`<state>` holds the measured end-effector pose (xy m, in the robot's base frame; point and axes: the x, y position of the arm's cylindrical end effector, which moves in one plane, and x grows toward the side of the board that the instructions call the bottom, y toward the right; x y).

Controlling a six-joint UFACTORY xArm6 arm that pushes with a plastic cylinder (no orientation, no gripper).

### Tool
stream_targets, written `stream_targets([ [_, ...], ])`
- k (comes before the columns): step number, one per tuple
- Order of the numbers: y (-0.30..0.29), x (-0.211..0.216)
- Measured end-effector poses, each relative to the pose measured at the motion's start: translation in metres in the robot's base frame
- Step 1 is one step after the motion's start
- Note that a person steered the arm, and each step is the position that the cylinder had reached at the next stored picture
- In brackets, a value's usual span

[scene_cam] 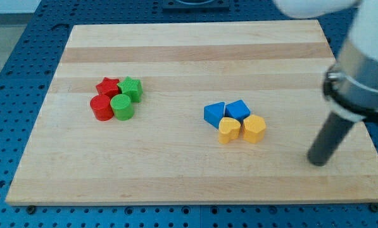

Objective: Point at the yellow hexagon

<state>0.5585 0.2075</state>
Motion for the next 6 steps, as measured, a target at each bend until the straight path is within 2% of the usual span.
stream_targets([
  [1, 0.026, -0.023],
  [3, 0.027, -0.074],
  [6, -0.049, -0.084],
])
